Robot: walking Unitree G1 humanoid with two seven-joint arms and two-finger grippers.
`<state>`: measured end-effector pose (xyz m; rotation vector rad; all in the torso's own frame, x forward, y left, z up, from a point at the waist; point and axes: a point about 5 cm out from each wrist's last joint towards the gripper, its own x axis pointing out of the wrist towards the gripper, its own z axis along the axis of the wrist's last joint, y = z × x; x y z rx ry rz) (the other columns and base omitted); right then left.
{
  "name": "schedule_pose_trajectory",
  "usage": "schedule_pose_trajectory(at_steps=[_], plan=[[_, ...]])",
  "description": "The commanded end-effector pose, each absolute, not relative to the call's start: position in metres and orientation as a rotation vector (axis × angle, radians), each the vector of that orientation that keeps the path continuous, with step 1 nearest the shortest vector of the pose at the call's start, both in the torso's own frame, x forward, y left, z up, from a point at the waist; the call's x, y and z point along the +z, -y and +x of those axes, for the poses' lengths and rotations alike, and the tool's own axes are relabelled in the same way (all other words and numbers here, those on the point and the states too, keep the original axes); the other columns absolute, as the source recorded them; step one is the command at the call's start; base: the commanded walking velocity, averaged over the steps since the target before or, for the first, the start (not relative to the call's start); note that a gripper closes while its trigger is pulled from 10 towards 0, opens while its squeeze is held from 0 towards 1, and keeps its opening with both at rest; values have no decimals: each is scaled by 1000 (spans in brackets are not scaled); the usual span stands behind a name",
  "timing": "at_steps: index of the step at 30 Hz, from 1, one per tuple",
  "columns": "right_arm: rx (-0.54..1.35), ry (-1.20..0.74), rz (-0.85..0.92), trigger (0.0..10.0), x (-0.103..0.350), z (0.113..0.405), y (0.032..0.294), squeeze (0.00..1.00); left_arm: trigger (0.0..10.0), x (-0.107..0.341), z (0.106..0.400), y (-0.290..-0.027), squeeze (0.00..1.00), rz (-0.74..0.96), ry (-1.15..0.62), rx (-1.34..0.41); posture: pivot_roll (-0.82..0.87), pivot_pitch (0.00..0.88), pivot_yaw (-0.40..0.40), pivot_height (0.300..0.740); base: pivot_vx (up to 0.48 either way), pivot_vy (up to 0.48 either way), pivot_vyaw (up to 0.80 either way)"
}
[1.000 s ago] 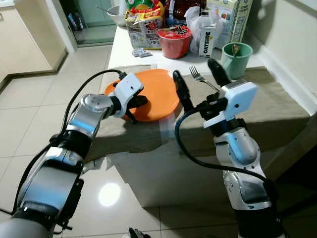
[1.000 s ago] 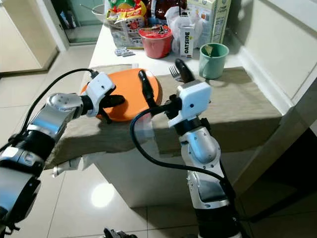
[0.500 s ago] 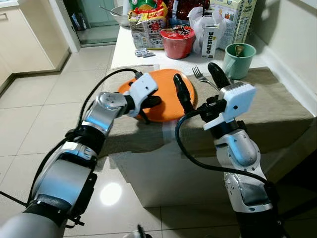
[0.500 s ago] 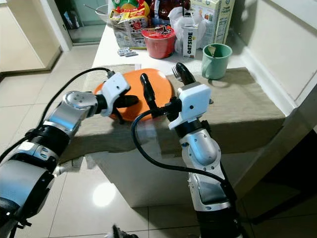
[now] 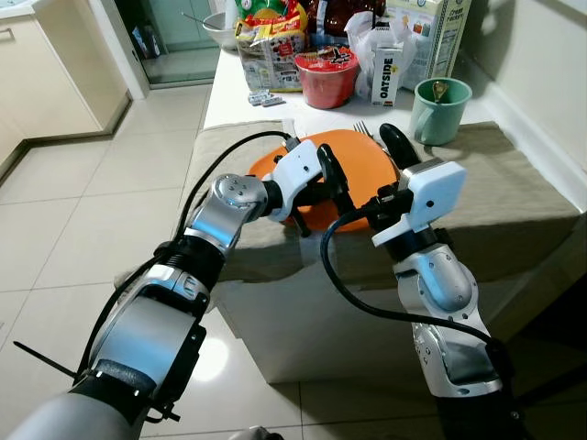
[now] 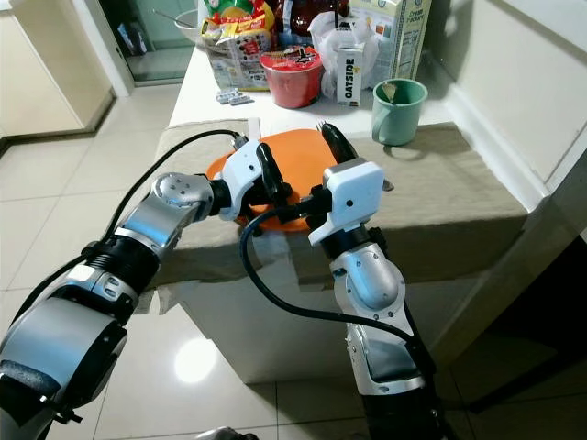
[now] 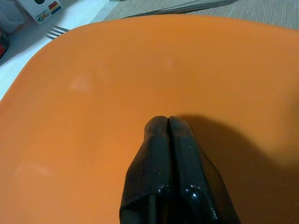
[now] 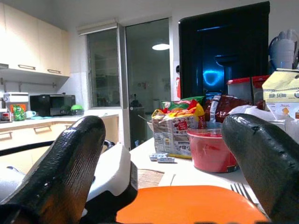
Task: Setting the table
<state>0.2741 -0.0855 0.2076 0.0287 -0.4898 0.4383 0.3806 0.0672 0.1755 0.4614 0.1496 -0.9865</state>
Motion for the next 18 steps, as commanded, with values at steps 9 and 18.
schedule_pose_trajectory(at_steps=[9, 18], plan=[[456, 463, 37, 10000, 200, 271, 83, 0, 10000, 232, 392, -81, 0, 222, 8, -897, -124, 44, 133, 740, 0, 0, 0], [448, 426, 55, 10000, 191, 275, 85, 0, 10000, 212, 388, -149, 0, 234, 39, -678, -116, 37, 137, 740, 0, 0, 0]])
